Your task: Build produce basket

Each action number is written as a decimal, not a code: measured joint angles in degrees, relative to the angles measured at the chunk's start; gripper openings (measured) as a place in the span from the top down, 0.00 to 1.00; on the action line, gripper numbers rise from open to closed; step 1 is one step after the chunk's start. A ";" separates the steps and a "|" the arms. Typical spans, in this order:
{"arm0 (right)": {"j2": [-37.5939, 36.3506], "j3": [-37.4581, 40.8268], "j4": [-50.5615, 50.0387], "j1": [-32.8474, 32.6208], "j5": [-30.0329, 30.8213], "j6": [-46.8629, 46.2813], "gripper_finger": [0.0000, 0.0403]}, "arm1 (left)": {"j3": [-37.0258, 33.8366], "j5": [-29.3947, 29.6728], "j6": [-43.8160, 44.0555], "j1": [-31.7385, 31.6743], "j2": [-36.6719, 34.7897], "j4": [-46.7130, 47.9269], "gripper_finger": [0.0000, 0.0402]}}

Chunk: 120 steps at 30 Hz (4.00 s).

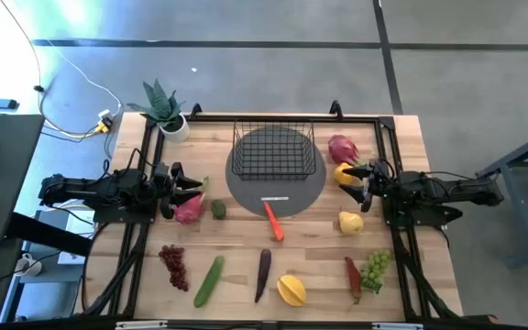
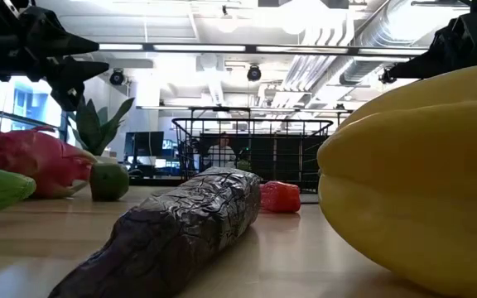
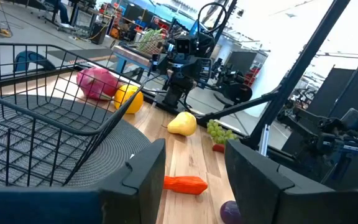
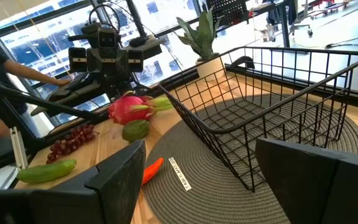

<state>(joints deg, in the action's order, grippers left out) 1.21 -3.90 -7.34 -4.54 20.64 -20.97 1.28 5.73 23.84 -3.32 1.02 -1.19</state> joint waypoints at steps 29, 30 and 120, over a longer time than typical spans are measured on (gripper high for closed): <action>-0.02 0.00 0.00 0.00 -0.01 0.00 0.29 | 0.00 -0.01 0.01 0.00 -0.01 0.02 0.62; 0.00 0.00 0.00 -0.02 -0.02 0.00 0.29 | 0.00 -0.01 0.00 0.00 0.00 0.01 0.62; -0.02 0.00 0.00 -0.02 0.00 0.00 0.29 | 42.59 9.79 30.79 -0.04 43.35 57.56 0.62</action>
<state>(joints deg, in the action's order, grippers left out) 1.19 -3.90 -7.33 -4.56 20.64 -20.97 43.87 15.52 54.63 -3.36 44.36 56.37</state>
